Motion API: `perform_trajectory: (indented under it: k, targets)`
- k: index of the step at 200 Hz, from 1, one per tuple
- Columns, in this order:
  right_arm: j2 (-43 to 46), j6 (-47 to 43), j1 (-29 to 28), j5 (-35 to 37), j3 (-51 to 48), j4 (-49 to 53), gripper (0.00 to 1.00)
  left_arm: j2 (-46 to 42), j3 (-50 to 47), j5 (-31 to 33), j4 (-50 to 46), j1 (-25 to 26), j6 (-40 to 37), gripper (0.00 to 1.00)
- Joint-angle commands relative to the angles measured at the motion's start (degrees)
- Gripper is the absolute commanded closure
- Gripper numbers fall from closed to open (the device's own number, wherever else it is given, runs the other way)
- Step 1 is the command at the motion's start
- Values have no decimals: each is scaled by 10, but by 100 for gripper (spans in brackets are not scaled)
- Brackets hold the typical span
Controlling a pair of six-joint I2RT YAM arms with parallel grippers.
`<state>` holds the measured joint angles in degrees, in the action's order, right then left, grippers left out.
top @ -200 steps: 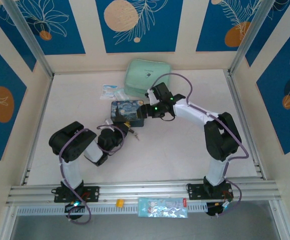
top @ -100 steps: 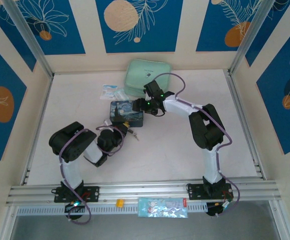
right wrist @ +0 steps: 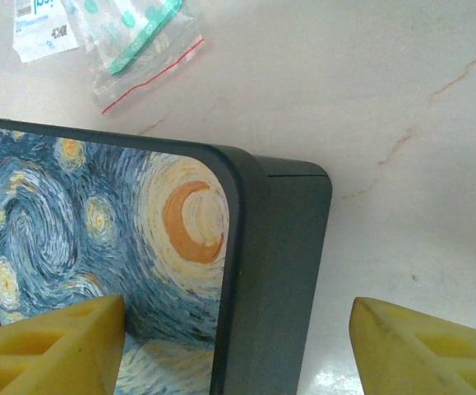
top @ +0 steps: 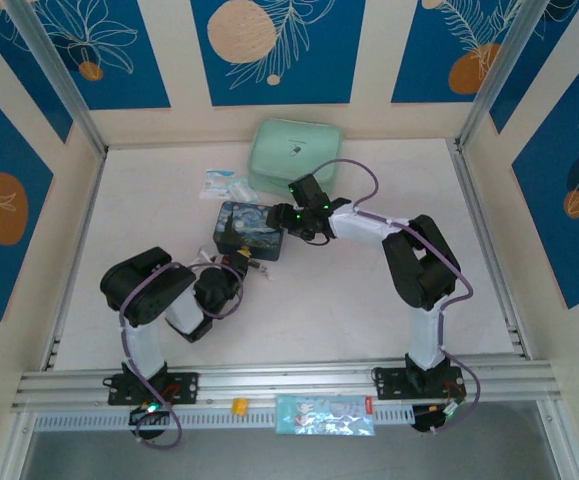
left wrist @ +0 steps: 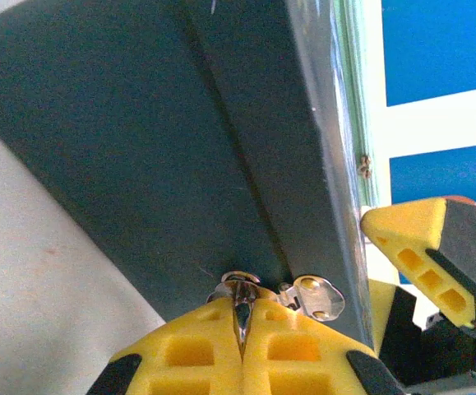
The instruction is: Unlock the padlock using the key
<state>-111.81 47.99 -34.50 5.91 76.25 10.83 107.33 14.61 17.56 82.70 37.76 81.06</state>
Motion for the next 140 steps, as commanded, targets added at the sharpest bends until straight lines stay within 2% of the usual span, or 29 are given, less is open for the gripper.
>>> perform_trajectory:
  k: [1, 35, 67, 91, 121, 140]
  targets:
    - [11, 25, 1, 57, -25, 25, 30, 6, -14, 80, -21, 1, 30, 100]
    - [13, 29, -3, 75, -24, 28, 30, 5, -12, 99, -20, 5, 38, 100]
    - [7, 13, 0, 86, -13, 35, 31, -11, -29, 86, -20, 3, 21, 100]
    - [-2, -6, 1, 92, 4, 45, 32, -17, -41, 50, -20, -7, 19, 100]
    - [-5, -21, -4, 104, 15, 53, 33, -1, -47, 46, -20, -10, 71, 100]
    - [-8, -29, -8, 96, 19, 51, 34, 2, -32, 37, -20, -9, 60, 100]
